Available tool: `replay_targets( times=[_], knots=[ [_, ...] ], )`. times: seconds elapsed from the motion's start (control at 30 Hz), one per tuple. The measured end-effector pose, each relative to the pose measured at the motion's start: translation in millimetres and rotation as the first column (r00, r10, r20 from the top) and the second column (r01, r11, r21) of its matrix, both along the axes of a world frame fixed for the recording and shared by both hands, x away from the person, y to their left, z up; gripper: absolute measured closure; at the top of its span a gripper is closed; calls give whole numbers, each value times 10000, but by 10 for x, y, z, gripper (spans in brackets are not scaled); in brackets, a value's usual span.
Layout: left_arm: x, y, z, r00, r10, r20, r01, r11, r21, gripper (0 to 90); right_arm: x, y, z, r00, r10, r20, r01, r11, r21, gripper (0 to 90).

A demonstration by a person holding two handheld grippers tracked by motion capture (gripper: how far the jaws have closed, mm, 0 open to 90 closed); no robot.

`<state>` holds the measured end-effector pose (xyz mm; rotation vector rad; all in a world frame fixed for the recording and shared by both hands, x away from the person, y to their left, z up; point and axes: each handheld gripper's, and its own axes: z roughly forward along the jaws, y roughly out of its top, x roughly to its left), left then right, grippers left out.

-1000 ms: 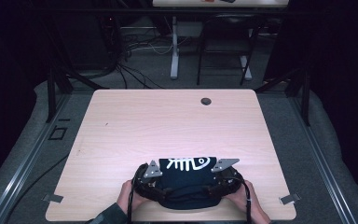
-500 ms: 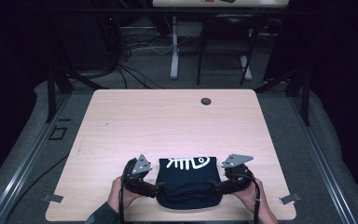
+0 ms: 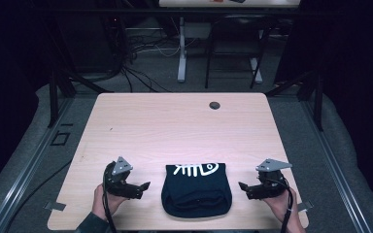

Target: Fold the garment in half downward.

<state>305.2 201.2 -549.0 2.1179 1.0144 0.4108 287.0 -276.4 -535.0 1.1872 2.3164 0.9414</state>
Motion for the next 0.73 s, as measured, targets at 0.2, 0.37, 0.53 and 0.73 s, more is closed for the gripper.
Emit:
replay_targets(
  times=[0.2, 0.37, 0.53, 0.73],
  knots=[
    [62, 91, -159, 9989, 400, -228, -395, 9989, 254, 2, 34, -248, -210, 9953, -875, -410, 873, 9962, -72, 65],
    [112, 150, -296, 9964, 711, -468, -684, 9961, 554, 1, 60, -407, -344, 9882, -1363, -692, 1353, 9906, -184, 60],
    [145, 190, -377, 9946, 813, -643, -767, 9945, 707, 1, 98, -464, -435, 9824, -1586, -992, 1560, 9872, -330, 48],
    [151, 197, -384, 9946, 889, -537, -849, 9937, 736, 0, 109, -483, -448, 9815, -1668, -945, 1646, 9859, -303, 43]
  ],
)
